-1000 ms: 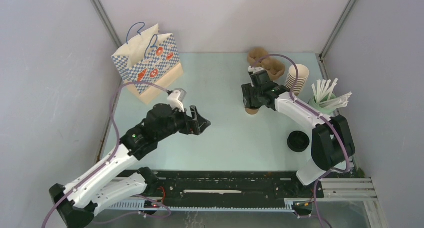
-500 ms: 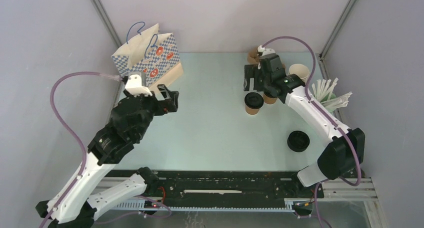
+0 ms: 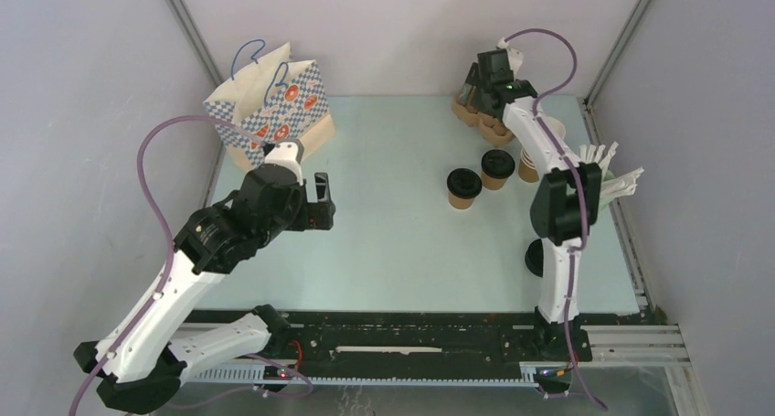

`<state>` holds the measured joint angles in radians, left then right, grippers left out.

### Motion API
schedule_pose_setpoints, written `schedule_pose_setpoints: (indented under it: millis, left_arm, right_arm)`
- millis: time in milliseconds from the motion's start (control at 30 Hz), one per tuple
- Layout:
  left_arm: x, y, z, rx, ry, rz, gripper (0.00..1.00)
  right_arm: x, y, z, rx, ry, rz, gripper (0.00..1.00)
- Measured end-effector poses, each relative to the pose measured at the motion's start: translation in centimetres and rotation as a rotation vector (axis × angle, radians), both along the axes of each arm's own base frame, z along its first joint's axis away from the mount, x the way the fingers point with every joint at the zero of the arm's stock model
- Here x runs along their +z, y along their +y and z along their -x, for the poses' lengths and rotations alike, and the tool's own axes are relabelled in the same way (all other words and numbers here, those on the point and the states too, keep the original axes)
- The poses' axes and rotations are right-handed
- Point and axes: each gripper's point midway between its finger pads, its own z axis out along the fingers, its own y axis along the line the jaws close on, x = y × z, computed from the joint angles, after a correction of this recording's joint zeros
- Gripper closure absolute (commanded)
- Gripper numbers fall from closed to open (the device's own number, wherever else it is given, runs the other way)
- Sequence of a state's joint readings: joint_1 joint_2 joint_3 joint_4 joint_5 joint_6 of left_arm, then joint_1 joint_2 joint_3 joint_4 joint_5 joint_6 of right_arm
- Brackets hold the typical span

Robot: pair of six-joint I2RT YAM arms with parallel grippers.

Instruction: Pack the takeout coffee

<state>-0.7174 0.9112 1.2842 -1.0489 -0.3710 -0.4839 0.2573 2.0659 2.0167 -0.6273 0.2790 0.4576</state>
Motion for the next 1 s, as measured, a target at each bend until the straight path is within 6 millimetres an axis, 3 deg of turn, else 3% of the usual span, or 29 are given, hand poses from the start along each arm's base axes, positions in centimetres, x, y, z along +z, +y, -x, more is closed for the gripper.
schedule_pose_setpoints:
  millis: [200,300,533,767,900,1000]
  left_arm:
    - [-0.2,0.5,0.2,-0.043,0.02,-0.083,0.0]
    - [-0.6,0.6,0.2,-0.067,0.03,-0.129,0.0]
    - [-0.6,1.5,-0.2,-0.104,0.007,-0.213,0.0]
    - [-0.6,2.6,-0.7,-0.097,0.003,-0.256,0.0]
    - [-0.7,3.1,-1.0,-0.086,0.011,-0.271,0.0]
    - [-1.0,3.1,-1.2,-0.09,0.024,-0.276,0.0]
  right_arm:
    - [-6.5,-1.0,-2.8,-0.105,0.092,0.056,0.13]
    - [-8.5,-1.8,-3.4,-0.155,0.113,0.078,0.16]
    - [-9.6,-4.3,-5.3,-0.235,0.088,0.091,0.19]
    - [-9.8,-4.9,-8.1,-0.24,0.018,0.094,0.19]
    - [-10.7,-4.8,-8.8,-0.24,0.004,0.103,0.26]
    - [-11.2,-4.7,-9.6,-0.241,-0.008,0.106,0.37]
